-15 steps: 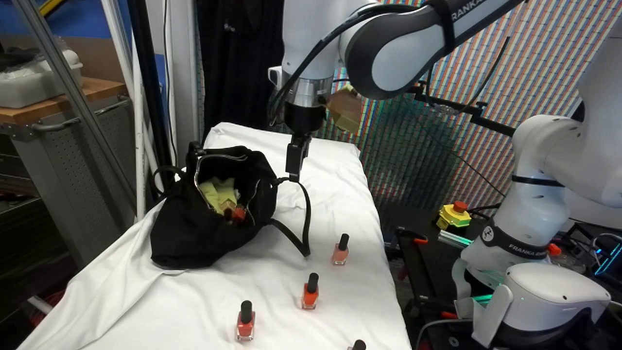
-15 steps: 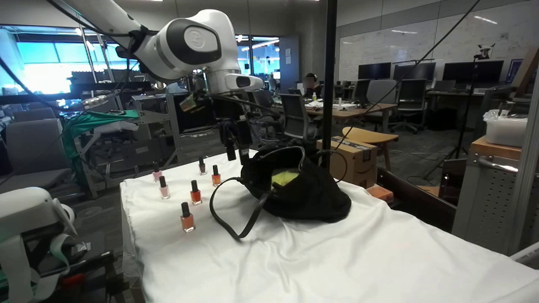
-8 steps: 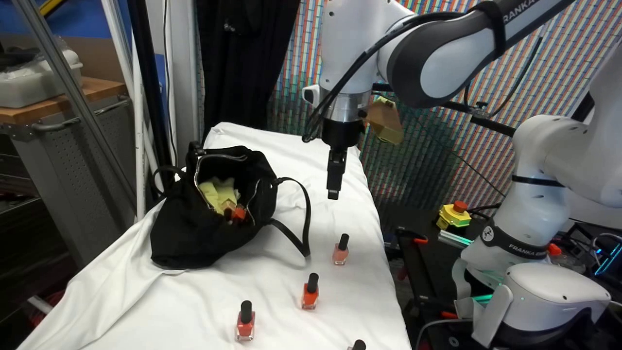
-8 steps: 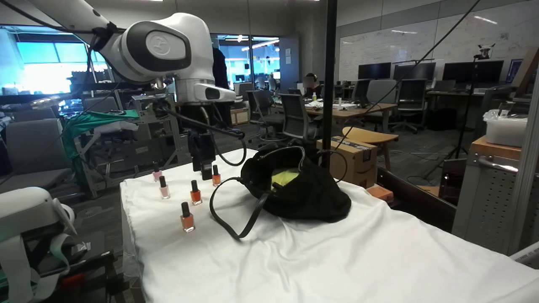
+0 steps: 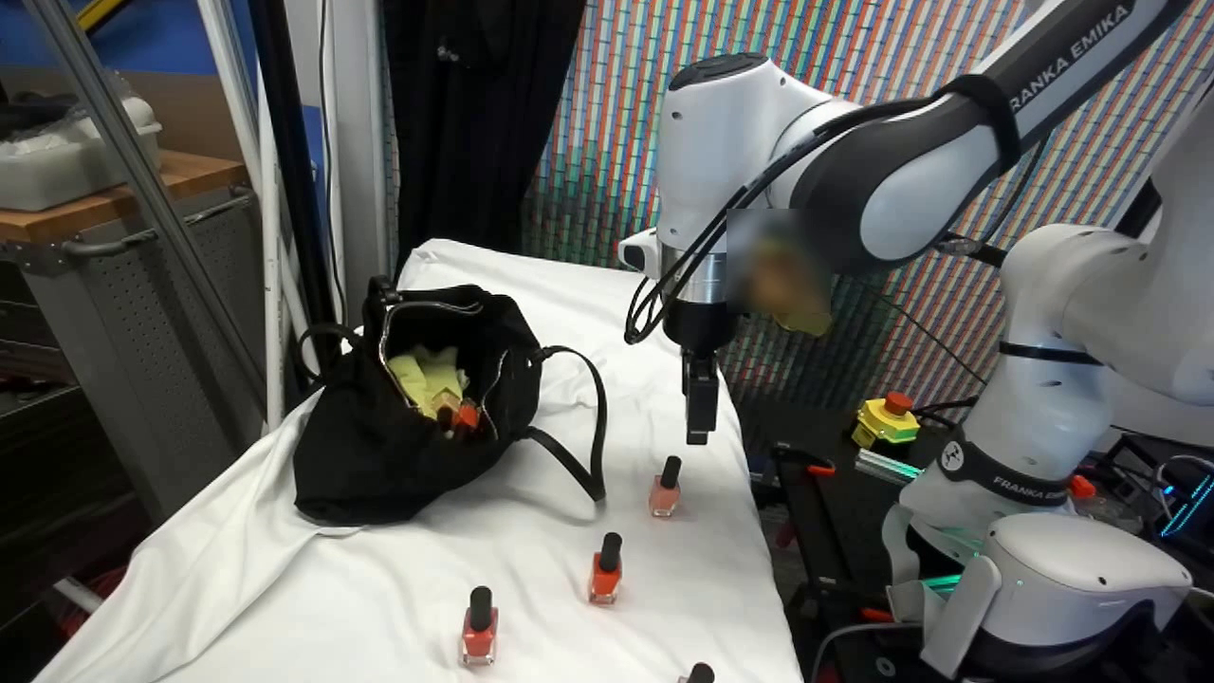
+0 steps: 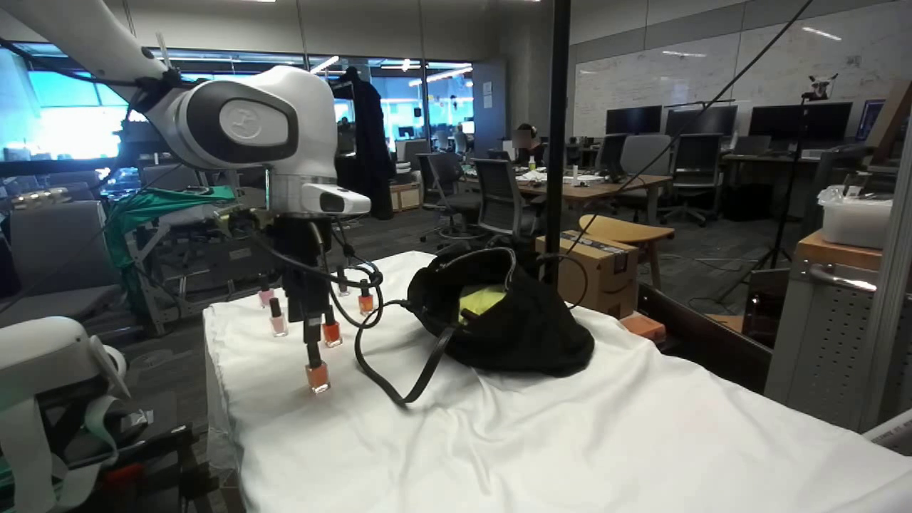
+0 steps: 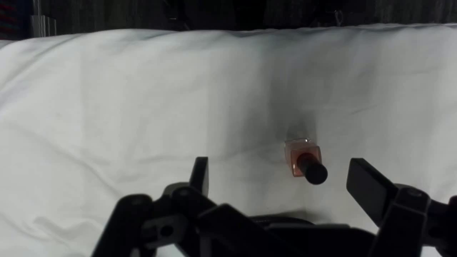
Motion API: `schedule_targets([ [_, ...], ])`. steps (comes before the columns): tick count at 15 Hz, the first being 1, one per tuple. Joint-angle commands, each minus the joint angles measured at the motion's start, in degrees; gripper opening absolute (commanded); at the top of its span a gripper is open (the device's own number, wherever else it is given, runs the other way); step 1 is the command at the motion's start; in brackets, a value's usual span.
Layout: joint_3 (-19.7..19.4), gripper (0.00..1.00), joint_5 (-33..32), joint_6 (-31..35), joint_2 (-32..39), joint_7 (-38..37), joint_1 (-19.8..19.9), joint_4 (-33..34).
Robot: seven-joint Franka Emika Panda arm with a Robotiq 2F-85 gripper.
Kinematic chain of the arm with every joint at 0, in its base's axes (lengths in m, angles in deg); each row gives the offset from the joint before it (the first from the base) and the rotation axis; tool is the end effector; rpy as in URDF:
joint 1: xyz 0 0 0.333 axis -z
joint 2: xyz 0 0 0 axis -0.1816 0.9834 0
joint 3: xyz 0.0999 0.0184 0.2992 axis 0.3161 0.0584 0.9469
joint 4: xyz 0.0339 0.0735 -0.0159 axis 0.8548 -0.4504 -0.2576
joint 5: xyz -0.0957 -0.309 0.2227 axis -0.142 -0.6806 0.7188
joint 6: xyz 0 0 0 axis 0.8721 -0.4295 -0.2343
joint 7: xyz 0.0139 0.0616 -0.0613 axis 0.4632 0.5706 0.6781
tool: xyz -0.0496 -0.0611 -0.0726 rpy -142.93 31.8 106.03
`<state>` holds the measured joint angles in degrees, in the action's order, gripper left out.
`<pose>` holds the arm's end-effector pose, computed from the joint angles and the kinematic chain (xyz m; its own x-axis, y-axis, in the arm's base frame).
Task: Pick up the nail polish and put them in the bag
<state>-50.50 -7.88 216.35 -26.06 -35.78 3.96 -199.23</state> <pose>0.4205 0.0652 0.3030 0.9854 0.0439 -0.1647 0.0616 -0.9927 0.1041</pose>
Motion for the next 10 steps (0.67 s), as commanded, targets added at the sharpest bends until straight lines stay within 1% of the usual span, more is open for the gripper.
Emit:
schedule_targets([
  [1,1.3,1.0,3.0,3.3,0.8,4.2,0.0,-1.5],
  [4,2.1,1.0,4.2,6.4,3.0,5.1,-0.3,-1.7],
  [10,2.9,1.0,5.7,10.1,7.9,6.6,-0.2,-1.2],
])
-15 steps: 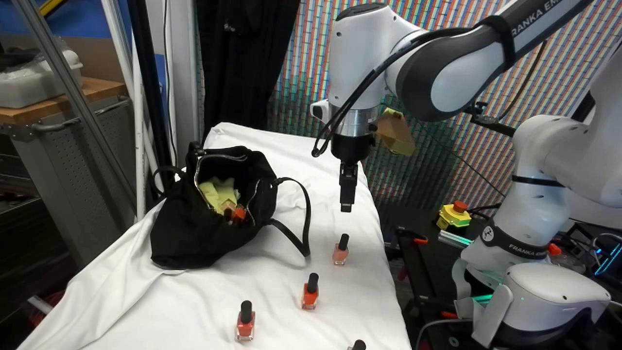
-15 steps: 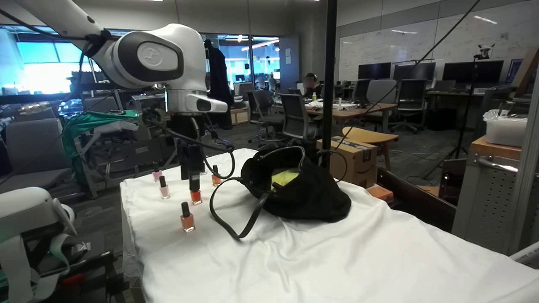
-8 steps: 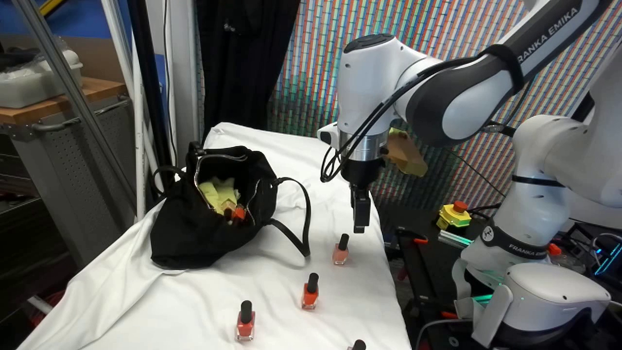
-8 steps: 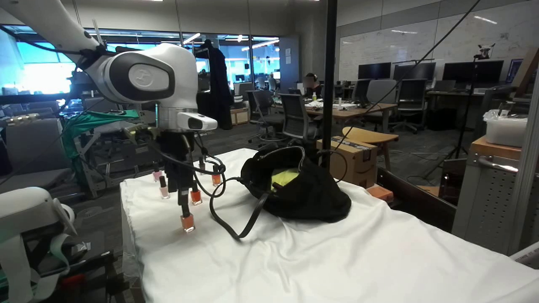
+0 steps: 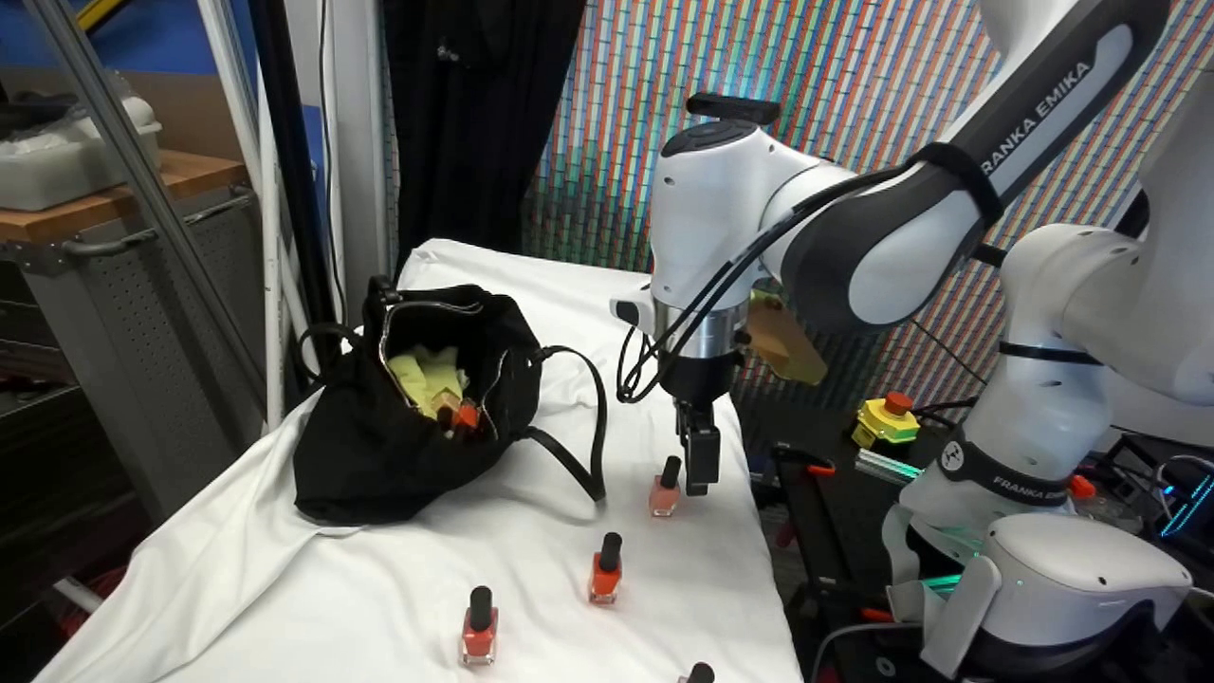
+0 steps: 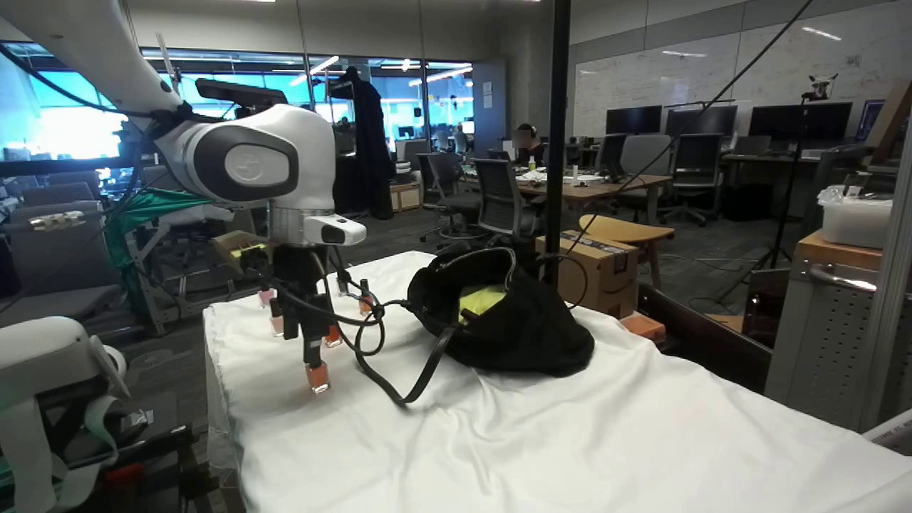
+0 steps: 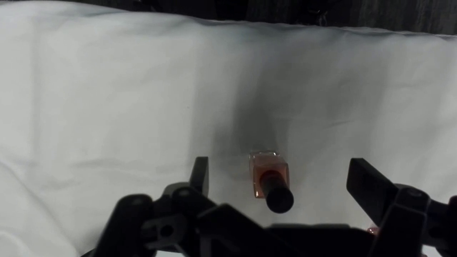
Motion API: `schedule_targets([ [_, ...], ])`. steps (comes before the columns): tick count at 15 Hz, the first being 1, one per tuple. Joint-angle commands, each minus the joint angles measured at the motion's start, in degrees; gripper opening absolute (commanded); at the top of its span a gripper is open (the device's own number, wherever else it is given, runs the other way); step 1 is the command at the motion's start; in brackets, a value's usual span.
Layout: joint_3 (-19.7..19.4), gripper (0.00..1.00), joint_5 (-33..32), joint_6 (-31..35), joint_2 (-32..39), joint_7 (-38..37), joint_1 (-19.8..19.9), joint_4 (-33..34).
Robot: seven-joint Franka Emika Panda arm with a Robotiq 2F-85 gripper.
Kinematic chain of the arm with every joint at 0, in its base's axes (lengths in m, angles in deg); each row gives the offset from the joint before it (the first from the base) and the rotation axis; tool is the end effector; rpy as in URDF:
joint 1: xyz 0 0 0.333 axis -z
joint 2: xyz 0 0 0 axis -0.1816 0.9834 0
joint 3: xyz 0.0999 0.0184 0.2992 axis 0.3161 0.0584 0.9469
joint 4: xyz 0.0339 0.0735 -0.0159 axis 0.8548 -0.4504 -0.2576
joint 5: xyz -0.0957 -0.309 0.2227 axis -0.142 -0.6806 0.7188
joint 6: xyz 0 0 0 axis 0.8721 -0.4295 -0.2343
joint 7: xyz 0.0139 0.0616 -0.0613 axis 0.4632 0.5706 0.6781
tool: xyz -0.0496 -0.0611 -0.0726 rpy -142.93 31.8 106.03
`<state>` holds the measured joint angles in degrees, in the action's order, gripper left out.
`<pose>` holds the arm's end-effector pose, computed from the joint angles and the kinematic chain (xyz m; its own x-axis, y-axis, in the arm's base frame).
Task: Pick up the nail polish and put them in the bag
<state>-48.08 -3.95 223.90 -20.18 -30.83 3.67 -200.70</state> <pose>0.4172 0.0879 0.2586 0.9754 0.1375 -0.1722 0.1459 -0.9886 0.0366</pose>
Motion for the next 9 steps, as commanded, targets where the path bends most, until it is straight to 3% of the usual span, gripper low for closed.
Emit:
schedule_targets([
  [1,0.6,1.0,1.5,3.3,2.7,1.5,0.1,0.3],
  [9,0.3,1.0,0.3,11.2,6.9,2.1,0.4,0.3],
])
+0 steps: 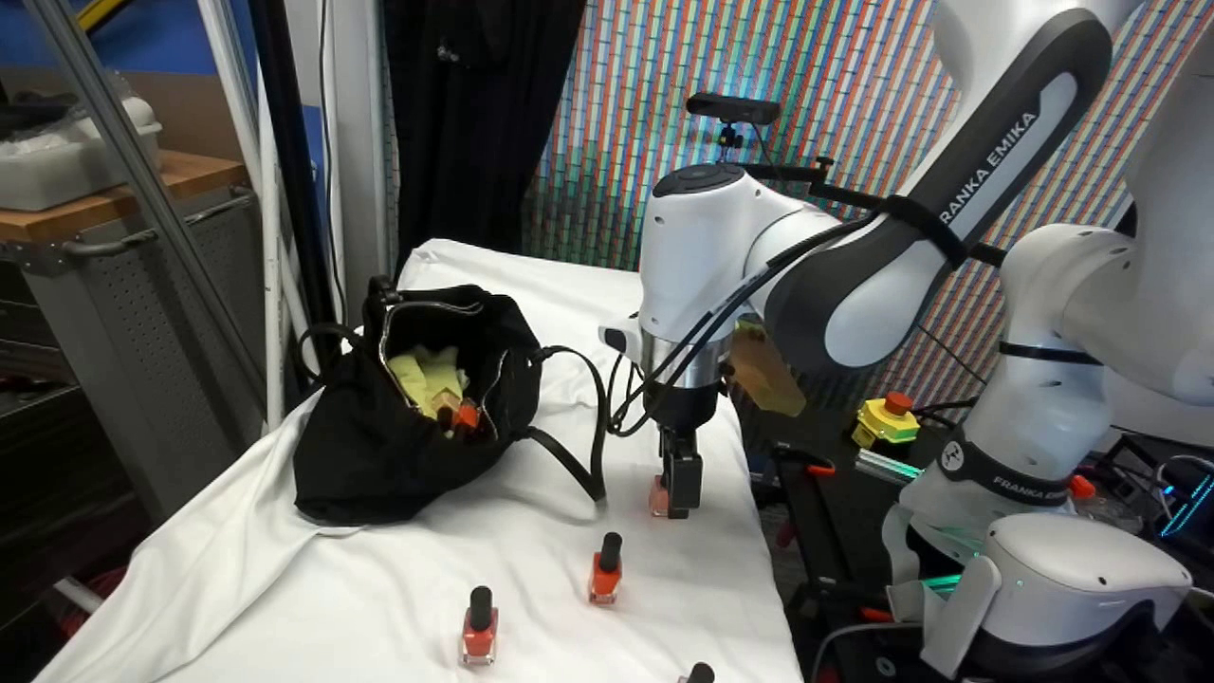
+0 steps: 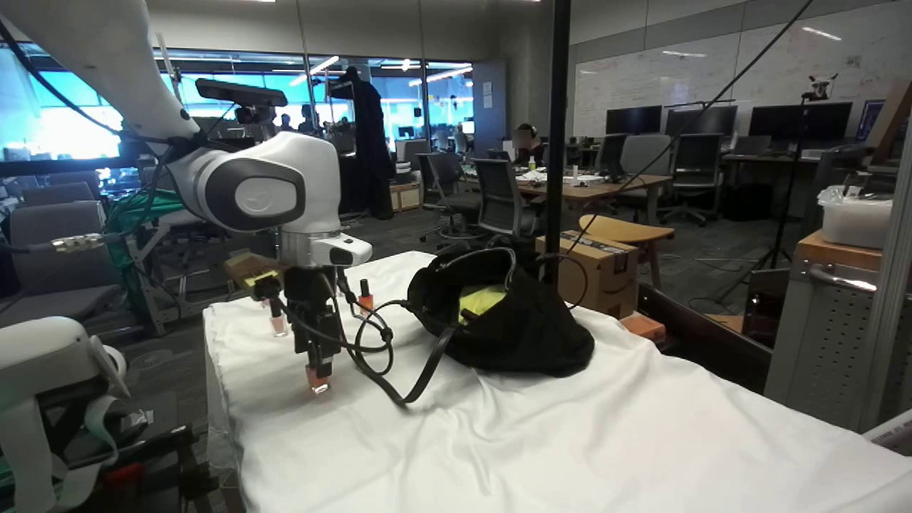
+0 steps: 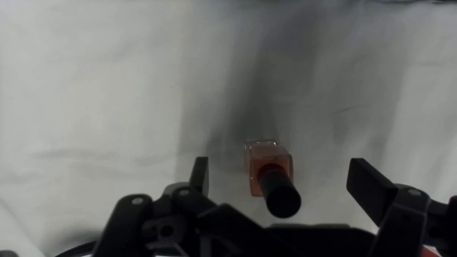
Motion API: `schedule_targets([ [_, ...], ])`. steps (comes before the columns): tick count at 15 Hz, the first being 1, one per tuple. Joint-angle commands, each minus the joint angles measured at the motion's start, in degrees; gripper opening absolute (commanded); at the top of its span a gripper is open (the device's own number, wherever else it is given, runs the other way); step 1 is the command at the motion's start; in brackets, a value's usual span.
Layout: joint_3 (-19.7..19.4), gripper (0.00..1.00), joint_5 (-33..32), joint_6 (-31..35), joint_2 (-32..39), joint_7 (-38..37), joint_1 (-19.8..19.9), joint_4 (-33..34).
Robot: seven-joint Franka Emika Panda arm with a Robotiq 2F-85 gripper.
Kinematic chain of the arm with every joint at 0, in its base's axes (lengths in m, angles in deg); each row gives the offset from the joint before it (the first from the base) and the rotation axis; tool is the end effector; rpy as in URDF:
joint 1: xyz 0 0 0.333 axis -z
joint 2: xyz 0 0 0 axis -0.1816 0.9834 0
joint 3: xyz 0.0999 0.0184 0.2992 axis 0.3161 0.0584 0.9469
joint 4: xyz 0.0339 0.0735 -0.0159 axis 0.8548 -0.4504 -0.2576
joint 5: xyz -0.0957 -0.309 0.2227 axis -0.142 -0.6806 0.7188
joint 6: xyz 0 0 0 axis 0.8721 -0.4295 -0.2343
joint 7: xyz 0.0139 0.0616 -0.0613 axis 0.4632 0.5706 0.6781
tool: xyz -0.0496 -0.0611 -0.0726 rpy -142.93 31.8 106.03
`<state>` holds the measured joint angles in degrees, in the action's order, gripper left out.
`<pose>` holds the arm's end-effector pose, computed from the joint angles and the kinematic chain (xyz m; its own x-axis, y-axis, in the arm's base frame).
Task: Pick up the nail polish and put them in the bag
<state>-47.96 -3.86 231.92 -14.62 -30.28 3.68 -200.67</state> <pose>0.4247 0.0918 0.2271 0.9796 0.1530 -0.1300 0.1567 -0.9875 0.0191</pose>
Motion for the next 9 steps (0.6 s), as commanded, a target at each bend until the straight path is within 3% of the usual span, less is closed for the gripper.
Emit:
schedule_targets([
  [1,0.1,1.0,0.0,4.0,1.7,1.7,0.4,0.3],
  [9,-0.2,1.0,0.0,7.7,3.3,2.0,0.6,-0.2],
])
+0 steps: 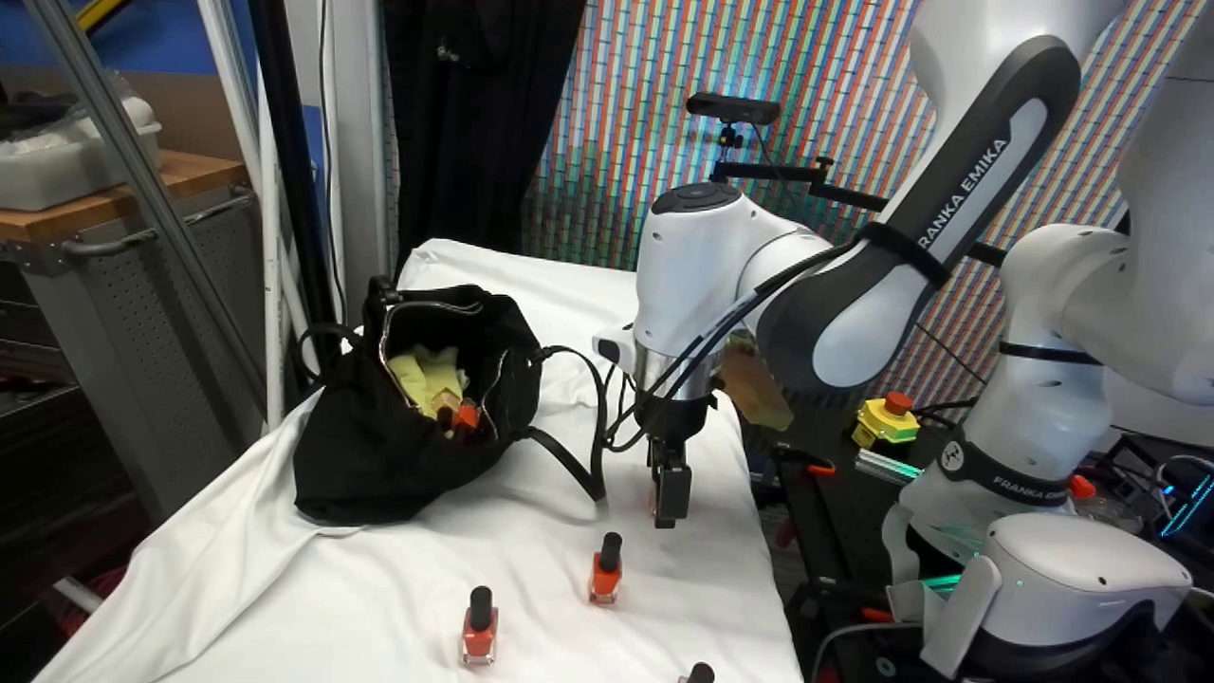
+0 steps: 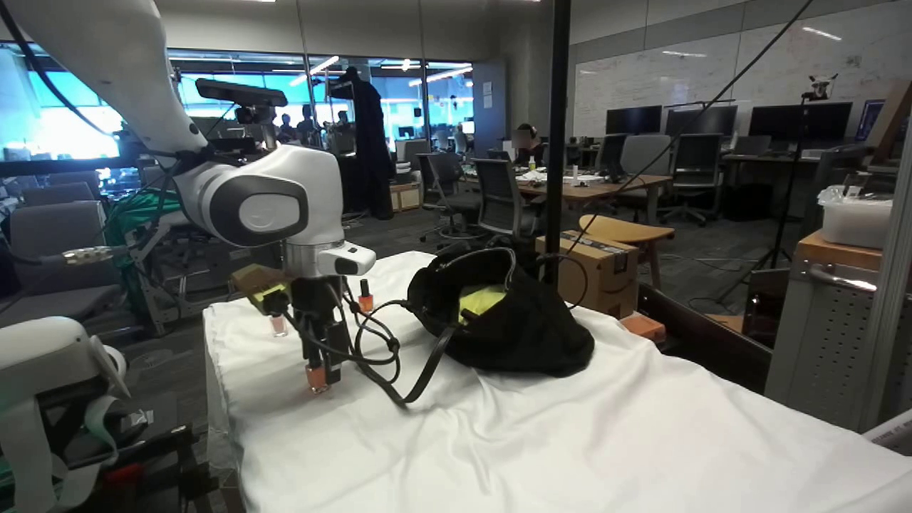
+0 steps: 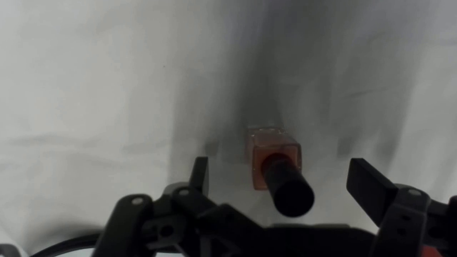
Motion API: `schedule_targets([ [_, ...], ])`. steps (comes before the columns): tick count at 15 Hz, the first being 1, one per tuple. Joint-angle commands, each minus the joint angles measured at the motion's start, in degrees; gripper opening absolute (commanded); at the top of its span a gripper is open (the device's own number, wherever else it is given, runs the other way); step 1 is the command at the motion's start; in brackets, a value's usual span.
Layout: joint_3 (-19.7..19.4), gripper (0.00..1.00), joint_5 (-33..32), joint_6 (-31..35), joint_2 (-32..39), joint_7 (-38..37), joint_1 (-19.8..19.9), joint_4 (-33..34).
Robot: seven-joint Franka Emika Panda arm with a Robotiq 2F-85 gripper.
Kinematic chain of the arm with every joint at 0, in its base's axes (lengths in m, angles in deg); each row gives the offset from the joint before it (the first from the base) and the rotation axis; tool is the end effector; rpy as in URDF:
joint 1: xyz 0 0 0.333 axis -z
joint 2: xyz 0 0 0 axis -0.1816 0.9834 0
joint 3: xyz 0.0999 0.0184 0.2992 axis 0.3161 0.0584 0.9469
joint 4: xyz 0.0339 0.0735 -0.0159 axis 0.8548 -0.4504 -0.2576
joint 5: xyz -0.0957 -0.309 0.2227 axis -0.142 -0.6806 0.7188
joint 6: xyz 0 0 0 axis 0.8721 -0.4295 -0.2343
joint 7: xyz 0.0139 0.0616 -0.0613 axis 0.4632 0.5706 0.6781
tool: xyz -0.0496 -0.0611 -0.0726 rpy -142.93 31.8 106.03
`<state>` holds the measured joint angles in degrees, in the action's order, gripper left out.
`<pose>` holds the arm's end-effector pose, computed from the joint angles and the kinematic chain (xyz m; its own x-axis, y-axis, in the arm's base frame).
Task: Pick up the nail polish and put them in the bag
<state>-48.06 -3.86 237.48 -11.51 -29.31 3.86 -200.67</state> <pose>0.4300 0.0916 0.2108 0.9820 0.1672 -0.0880 0.1685 -0.9857 0.0078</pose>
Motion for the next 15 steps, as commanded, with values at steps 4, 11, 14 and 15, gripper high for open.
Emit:
schedule_targets([
  [4,-0.1,1.0,-0.2,2.6,-0.4,0.7,0.3,-0.7],
  [11,-0.5,1.0,-1.3,2.2,-1.0,-0.7,0.2,-1.3],
  [14,-0.5,1.0,-1.0,2.5,-1.2,-0.4,0.3,-1.8],
  [15,-0.5,1.0,-1.0,2.8,-1.0,-0.5,0.2,-1.8],
])
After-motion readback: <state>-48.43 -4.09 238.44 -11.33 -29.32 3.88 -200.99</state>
